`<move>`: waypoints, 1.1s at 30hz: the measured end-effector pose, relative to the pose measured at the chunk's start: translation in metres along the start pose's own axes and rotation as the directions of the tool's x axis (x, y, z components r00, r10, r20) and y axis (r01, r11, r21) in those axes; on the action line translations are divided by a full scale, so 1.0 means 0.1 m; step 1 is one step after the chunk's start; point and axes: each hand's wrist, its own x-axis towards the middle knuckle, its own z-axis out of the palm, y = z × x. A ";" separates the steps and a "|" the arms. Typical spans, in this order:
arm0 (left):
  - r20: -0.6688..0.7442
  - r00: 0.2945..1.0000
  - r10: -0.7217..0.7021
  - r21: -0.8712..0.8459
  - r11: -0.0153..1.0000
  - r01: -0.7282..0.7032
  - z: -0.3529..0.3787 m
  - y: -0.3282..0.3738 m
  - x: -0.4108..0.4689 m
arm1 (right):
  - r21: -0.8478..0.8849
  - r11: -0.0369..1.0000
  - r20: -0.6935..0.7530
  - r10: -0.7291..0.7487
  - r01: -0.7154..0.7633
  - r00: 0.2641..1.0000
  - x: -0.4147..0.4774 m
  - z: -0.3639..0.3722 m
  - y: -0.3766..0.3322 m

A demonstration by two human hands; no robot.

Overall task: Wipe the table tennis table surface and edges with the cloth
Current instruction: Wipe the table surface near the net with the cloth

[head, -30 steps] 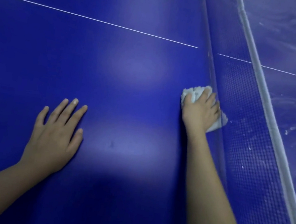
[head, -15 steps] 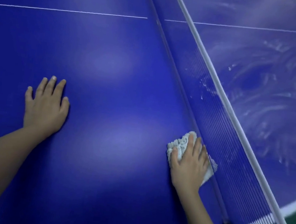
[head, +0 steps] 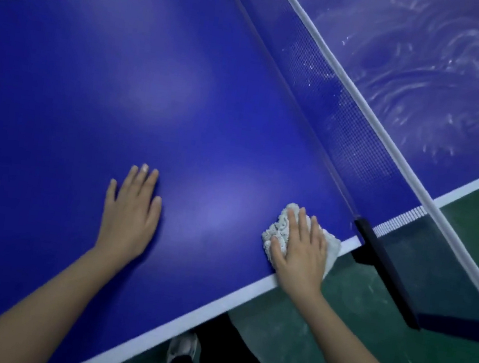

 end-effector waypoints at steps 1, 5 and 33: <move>0.007 1.000 0.001 -0.014 1.000 -0.001 0.00 0.03 -0.17 | 0.005 0.999 0.013 -0.039 0.039 0.999 -0.10 0.02 -0.08; 0.039 0.999 0.007 -0.046 0.999 -0.005 -0.02 0.09 -0.77 | 0.044 0.969 0.024 -0.246 0.245 0.969 -0.59 0.08 -0.53; 0.412 0.679 0.608 -0.373 0.792 -0.483 1.14 3.67 -2.20 | 0.580 0.768 -0.140 0.421 -0.270 0.896 -2.68 -0.54 2.72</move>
